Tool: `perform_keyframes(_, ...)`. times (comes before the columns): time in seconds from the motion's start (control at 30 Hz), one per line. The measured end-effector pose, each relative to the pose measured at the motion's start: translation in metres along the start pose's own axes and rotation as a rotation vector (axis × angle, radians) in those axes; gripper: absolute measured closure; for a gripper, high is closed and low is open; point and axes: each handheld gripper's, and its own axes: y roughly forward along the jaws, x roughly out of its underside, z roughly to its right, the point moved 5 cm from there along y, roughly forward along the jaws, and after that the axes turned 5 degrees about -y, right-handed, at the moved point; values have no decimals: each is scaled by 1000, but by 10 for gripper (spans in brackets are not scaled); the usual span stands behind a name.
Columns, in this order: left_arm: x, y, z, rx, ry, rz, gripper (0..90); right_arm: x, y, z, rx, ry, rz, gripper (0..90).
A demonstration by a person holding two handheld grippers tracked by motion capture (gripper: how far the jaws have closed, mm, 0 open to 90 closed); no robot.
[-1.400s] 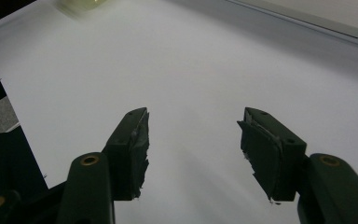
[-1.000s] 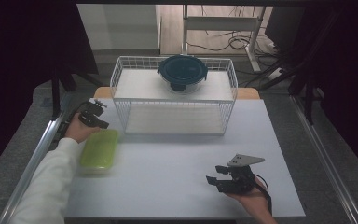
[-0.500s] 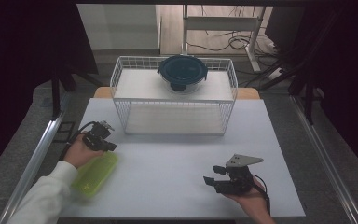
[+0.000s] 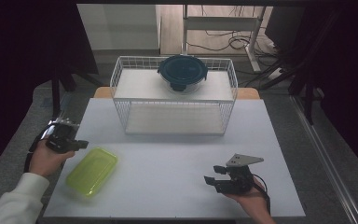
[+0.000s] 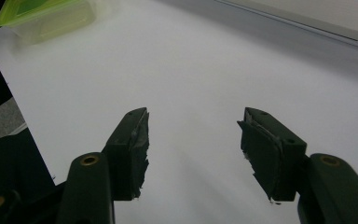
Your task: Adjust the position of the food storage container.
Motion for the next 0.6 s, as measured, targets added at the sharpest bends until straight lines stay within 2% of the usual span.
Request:
perform_keyframes(0.07,7,7,-6,-1,-16,-11,900,-1,1,-1,0,0,2,413)
perform_keyframes(0.13,9,10,-7,-4,-16,-17,900,-1,2,-2,-2,-2,-2,413)
perform_keyframes(0.2,10,22,-10,-41,1,-39,900,-2,4,-3,-3,-2,-4,413)
perform_keyframes(0.27,8,28,-9,-41,15,-54,900,-2,6,-5,-5,-5,-10,413)
perform_keyframes(0.43,0,34,4,-16,74,-83,900,-1,8,-4,-6,-5,-17,413)
perform_keyframes(0.47,0,34,4,-16,74,-83,900,-1,8,-4,-6,-5,-17,413)
perform_keyframes(0.5,-2,36,12,-22,106,-89,900,0,8,-2,-3,-1,-18,413)
perform_keyframes(0.6,-5,39,26,-14,145,-94,900,1,6,-1,0,3,-13,413)
